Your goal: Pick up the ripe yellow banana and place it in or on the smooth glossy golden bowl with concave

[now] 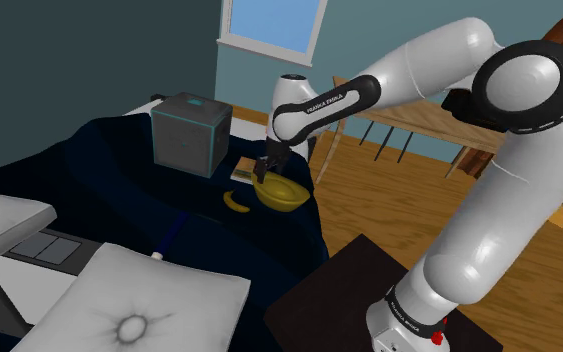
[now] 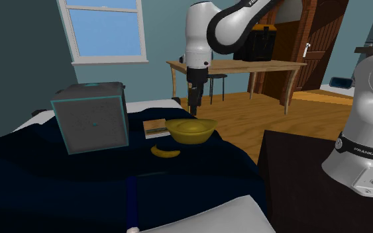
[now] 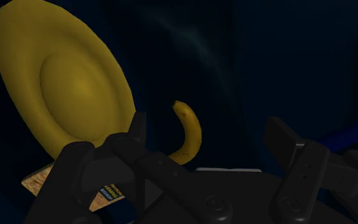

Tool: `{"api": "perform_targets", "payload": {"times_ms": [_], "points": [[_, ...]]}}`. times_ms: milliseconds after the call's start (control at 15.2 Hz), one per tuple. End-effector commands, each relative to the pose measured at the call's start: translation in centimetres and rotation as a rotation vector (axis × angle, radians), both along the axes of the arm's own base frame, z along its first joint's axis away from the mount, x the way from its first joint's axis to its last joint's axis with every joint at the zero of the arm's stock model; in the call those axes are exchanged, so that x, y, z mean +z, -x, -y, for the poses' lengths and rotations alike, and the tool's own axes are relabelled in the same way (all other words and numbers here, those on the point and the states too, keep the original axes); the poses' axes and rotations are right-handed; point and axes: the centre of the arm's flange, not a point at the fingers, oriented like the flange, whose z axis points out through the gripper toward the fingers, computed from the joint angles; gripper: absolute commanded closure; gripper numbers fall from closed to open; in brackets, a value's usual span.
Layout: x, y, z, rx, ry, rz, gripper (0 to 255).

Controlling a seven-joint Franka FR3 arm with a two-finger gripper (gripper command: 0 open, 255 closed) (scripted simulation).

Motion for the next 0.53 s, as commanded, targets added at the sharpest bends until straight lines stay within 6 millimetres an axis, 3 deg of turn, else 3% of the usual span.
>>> {"api": "perform_targets", "payload": {"times_ms": [0,462], "points": [[-2.0,-1.8,-0.5,-0.002,-0.004,0.0,0],[-8.6,-8.2,-1.4,-0.008,-0.017,-0.003,0]]}}
